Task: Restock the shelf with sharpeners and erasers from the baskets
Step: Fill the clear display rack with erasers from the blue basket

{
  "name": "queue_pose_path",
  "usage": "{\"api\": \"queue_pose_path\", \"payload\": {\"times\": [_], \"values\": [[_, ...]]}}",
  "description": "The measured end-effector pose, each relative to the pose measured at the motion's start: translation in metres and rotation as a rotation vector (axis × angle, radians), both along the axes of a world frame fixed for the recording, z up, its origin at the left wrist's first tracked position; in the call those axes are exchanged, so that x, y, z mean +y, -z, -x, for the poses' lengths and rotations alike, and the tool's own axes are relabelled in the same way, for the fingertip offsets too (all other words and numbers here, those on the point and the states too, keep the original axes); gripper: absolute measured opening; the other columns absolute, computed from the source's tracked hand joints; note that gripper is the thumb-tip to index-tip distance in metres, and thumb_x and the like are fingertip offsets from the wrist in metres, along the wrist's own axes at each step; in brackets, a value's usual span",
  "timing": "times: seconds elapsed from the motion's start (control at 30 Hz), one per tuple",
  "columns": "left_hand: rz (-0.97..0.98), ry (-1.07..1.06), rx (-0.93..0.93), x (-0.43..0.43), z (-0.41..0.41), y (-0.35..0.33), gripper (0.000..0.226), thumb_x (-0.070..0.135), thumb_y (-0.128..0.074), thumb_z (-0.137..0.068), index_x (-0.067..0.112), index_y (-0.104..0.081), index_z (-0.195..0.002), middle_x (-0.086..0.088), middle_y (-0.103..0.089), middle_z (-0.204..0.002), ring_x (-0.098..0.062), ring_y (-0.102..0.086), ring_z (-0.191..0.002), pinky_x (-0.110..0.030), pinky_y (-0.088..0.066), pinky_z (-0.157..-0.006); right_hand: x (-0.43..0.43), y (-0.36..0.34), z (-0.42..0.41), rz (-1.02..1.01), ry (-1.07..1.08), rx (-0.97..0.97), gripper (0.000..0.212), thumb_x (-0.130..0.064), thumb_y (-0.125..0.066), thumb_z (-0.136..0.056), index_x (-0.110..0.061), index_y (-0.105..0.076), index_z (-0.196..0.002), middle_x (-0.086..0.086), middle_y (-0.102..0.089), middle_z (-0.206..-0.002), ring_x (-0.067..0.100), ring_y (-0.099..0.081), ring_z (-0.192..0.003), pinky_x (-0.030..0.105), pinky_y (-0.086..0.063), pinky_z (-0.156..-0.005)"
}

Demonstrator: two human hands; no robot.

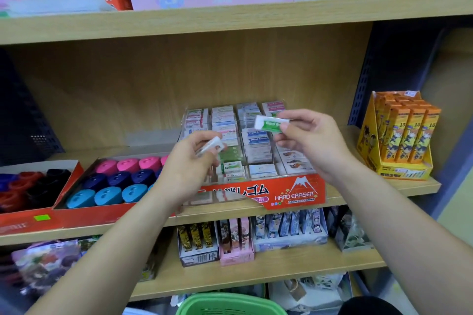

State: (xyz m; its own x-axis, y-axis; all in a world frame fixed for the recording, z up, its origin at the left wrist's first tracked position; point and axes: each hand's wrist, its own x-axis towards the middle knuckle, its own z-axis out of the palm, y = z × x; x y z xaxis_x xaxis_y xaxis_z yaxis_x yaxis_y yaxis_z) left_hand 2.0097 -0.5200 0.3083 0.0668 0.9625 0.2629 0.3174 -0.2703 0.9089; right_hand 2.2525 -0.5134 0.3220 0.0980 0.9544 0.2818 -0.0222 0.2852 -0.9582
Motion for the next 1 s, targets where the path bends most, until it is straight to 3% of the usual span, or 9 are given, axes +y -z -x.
{"api": "queue_pose_path", "payload": {"times": [0.13,0.23,0.3,0.37,0.47,0.63,0.83,1.0], "values": [[-0.064,-0.067,0.191,0.004,0.02,0.002,0.029,0.015,-0.059,-0.102,0.033,-0.065,-0.124,0.005,-0.072,-0.092,0.0,-0.068,-0.071,-0.018,-0.054,-0.063,0.01,-0.002,-0.009,0.013,0.088,0.025,0.019,-0.001,-0.064,-0.095,-0.011,-0.07,-0.11,0.01,-0.077,-0.096,0.024,-0.076,-0.086,0.031,-0.061,-0.078],[-0.11,-0.121,0.265,0.008,0.022,0.003,0.026,0.019,-0.065,-0.099,0.032,-0.066,-0.122,0.006,-0.071,-0.096,0.003,-0.068,-0.069,-0.01,-0.049,-0.057,0.017,-0.004,-0.012,0.002,0.155,-0.024,0.016,-0.004,-0.065,-0.095,-0.015,-0.069,-0.106,0.006,-0.078,-0.092,0.02,-0.076,-0.083,0.029,-0.062,-0.074],[-0.153,-0.176,0.279,0.013,0.022,0.004,0.025,0.022,-0.071,-0.094,0.032,-0.065,-0.116,0.005,-0.069,-0.094,-0.006,-0.067,-0.073,-0.015,-0.048,-0.06,0.022,-0.004,-0.014,-0.008,0.178,-0.048,0.017,-0.004,-0.066,-0.094,-0.017,-0.069,-0.105,0.004,-0.078,-0.089,0.02,-0.075,-0.083,0.029,-0.062,-0.075],[-0.161,-0.211,0.252,0.019,0.021,0.005,0.025,0.022,-0.074,-0.092,0.034,-0.062,-0.109,0.004,-0.069,-0.101,-0.019,-0.07,-0.089,-0.033,-0.057,-0.072,0.026,-0.005,-0.014,-0.018,0.183,-0.051,0.019,-0.002,-0.066,-0.094,-0.018,-0.069,-0.104,0.005,-0.077,-0.087,0.02,-0.075,-0.083,0.029,-0.062,-0.076],[-0.153,-0.229,0.24,0.027,0.019,0.008,0.026,0.014,-0.068,-0.096,0.036,-0.059,-0.108,0.004,-0.073,-0.091,-0.022,-0.073,-0.084,-0.046,-0.061,-0.075,0.032,-0.007,-0.012,-0.015,0.168,-0.064,0.024,0.002,-0.066,-0.093,-0.02,-0.07,-0.101,0.005,-0.075,-0.089,0.02,-0.074,-0.083,0.031,-0.063,-0.078],[-0.171,-0.27,0.129,0.029,0.024,0.019,0.023,0.013,-0.064,-0.099,0.032,-0.064,-0.113,0.007,-0.076,-0.087,-0.003,-0.072,-0.085,-0.015,-0.055,-0.072,0.038,-0.004,0.001,-0.005,-0.009,-0.169,0.024,0.002,-0.066,-0.093,-0.017,-0.072,-0.108,0.014,-0.075,-0.091,0.023,-0.072,-0.081,0.033,-0.062,-0.078],[-0.199,-0.298,0.076,0.026,0.024,0.027,0.025,0.013,-0.06,-0.101,0.032,-0.062,-0.116,0.01,-0.074,-0.089,-0.003,-0.071,-0.086,-0.038,-0.061,-0.076,0.045,0.002,0.035,0.013,-0.109,-0.291,0.019,0.001,-0.069,-0.091,-0.011,-0.07,-0.106,0.008,-0.076,-0.083,0.018,-0.073,-0.074,0.033,-0.063,-0.076],[-0.208,-0.298,0.118,0.028,0.024,0.031,0.026,0.014,-0.059,-0.101,0.034,-0.06,-0.116,0.008,-0.073,-0.091,-0.01,-0.071,-0.082,-0.025,-0.049,-0.059,0.057,-0.001,0.036,0.011,0.012,-0.232,0.013,0.0,-0.069,-0.091,-0.008,-0.067,-0.101,0.01,-0.072,-0.083,0.023,-0.074,-0.074,0.038,-0.062,-0.078]]}}
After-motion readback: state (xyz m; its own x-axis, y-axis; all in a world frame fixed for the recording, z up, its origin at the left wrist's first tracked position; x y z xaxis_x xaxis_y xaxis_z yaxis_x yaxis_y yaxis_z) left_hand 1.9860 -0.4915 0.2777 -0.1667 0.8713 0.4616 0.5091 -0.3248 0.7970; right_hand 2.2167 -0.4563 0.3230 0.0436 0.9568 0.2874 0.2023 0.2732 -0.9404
